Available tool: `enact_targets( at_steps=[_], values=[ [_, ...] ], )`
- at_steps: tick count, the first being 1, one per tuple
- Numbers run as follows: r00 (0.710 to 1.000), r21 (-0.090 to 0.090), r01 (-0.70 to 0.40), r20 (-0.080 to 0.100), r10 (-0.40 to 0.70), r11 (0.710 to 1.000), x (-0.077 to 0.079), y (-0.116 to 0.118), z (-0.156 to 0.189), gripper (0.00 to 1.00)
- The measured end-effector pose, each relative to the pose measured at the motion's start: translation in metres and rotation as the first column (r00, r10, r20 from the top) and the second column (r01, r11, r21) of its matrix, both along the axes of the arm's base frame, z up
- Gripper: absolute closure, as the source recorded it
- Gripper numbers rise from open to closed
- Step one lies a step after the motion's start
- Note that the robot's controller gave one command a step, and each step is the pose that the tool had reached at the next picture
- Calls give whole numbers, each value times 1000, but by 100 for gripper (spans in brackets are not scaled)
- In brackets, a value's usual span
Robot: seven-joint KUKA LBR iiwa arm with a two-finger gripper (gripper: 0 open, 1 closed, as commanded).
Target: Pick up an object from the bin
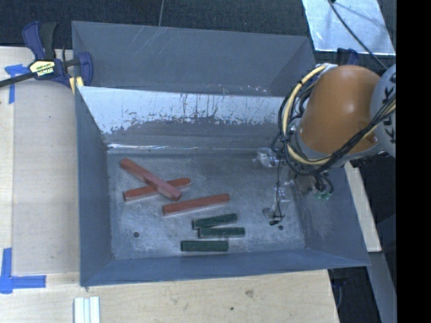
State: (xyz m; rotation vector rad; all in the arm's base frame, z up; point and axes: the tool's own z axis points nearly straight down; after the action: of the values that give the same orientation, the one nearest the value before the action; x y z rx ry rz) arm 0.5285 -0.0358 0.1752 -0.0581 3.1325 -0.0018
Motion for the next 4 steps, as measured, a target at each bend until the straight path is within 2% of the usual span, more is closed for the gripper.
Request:
enact_targets(
  at_steps=[1,2,3,4],
  values=[
    [978,1,211,-7,-211,978,10,30,-18,0],
    [995,1,99,-6,-99,995,24,52,-43,0],
    [999,1,-54,-5,54,999,29,79,-83,0],
    [1000,3,30,-2,-30,1000,46,97,-104,100]
  ],
)
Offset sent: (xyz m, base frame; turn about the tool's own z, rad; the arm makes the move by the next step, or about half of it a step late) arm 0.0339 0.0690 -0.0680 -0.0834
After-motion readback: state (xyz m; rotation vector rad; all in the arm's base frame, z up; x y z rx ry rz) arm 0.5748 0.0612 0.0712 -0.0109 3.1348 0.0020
